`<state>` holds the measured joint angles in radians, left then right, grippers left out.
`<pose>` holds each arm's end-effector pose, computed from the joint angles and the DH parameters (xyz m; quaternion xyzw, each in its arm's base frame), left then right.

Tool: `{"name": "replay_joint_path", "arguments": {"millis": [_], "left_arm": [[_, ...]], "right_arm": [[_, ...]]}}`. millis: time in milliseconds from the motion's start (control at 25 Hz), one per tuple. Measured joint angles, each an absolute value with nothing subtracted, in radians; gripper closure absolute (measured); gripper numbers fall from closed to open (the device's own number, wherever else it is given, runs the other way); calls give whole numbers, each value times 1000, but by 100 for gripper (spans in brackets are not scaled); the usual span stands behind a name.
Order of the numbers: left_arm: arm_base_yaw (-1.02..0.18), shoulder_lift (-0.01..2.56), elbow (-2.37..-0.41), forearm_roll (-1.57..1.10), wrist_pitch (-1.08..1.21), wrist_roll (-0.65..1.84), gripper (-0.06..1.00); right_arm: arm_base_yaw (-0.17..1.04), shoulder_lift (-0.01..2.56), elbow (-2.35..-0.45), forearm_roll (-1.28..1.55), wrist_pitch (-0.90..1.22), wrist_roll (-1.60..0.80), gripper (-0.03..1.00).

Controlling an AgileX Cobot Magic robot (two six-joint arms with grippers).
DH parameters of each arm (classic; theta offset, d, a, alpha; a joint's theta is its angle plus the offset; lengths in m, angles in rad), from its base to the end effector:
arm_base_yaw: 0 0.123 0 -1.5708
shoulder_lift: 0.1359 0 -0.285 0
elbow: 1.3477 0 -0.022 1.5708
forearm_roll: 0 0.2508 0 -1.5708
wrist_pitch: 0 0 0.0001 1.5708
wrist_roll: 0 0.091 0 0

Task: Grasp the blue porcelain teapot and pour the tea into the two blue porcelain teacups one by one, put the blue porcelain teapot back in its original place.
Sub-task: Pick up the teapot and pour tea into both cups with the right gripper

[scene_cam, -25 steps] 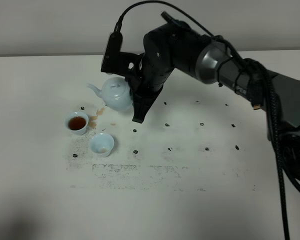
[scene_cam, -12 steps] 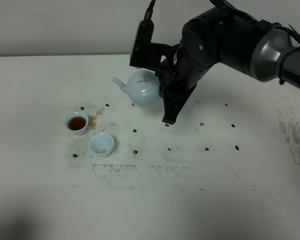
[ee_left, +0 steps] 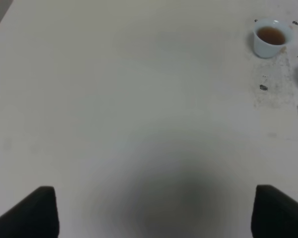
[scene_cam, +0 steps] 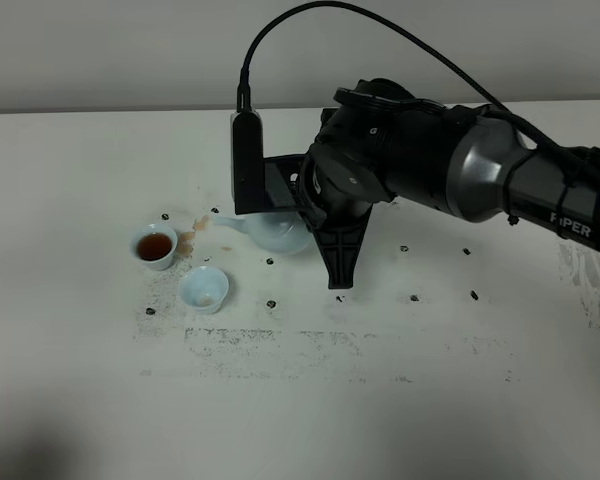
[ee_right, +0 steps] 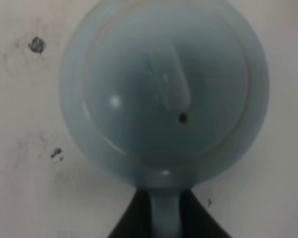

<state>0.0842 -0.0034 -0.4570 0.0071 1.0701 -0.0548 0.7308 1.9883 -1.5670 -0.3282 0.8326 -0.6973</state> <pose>-0.0011 0.0005 0.2645 -0.0602 0.8637 0.0109 0.5004 0.3353 0.2714 0.2237 -0.6960 0.6757 -0.1371 0.2003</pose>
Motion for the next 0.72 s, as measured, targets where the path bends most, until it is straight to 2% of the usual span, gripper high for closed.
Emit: {"name": "replay_joint_path", "arguments": {"millis": [440, 720], "left_arm": [[84, -3, -457, 7, 1070, -55, 19], [84, -3, -457, 7, 1070, -55, 19]], "right_arm": [[817, 1989, -1566, -382, 879, -683, 93], [824, 2017, -1565, -466, 864, -667, 93]]}}
